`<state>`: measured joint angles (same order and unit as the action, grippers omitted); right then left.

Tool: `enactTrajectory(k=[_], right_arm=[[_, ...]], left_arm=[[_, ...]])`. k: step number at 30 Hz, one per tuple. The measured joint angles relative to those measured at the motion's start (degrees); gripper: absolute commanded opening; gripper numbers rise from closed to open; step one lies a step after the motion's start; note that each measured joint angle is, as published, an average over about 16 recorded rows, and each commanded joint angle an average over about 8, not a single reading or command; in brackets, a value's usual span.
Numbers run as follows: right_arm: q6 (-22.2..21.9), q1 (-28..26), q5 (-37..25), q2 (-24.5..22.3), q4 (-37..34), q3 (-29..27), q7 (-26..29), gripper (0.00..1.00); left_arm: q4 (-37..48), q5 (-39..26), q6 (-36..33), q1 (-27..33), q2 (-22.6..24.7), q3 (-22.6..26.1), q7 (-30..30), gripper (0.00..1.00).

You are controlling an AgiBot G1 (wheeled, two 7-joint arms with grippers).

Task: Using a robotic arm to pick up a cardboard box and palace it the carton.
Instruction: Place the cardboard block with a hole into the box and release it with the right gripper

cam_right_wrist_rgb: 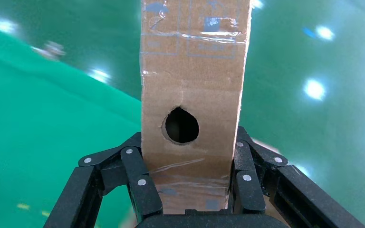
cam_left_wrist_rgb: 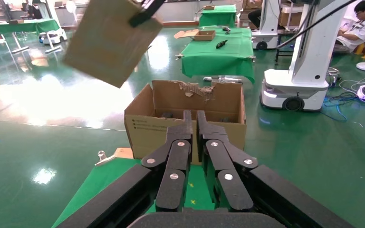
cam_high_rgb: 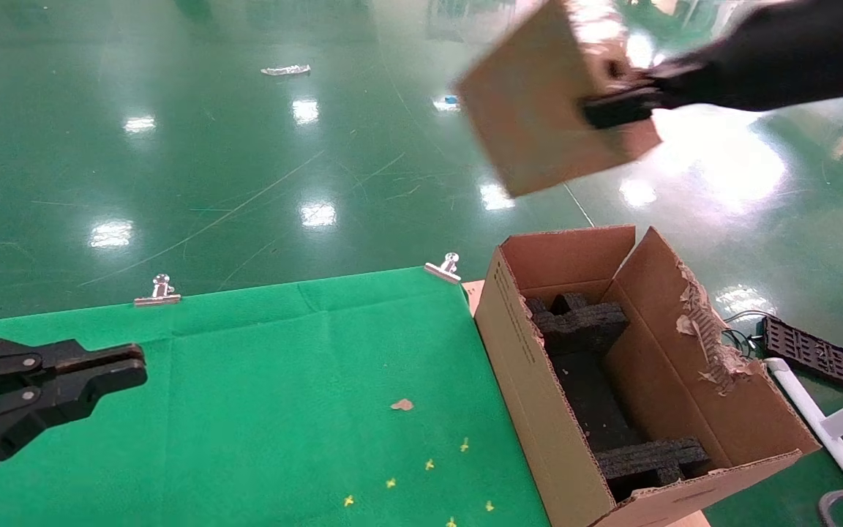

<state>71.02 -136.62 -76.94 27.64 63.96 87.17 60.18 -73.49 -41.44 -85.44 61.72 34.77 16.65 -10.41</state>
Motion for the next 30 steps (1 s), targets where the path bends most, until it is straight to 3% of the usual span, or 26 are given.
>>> enactTrajectory(k=[7, 15, 30], right_arm=[[4.34, -1.2, -5.39, -3.29, -4.8, 2.19, 1.04, 0.0], [7.55, 2.4, -6.38, -4.14, -11.82, 5.13, 4.41, 0.0], [6.16, 12.28, -6.01, 1.93, -27.5, 9.0, 4.24, 0.0]], left_arm=[[0.0, 0.02, 0.01, 0.01, -0.01, 0.02, 0.01, 0.01], [0.0, 0.04, 0.02, 0.01, -0.02, 0.05, 0.03, 0.98], [0.0, 0.07, 0.05, 0.02, -0.04, 0.11, 0.05, 1.0]])
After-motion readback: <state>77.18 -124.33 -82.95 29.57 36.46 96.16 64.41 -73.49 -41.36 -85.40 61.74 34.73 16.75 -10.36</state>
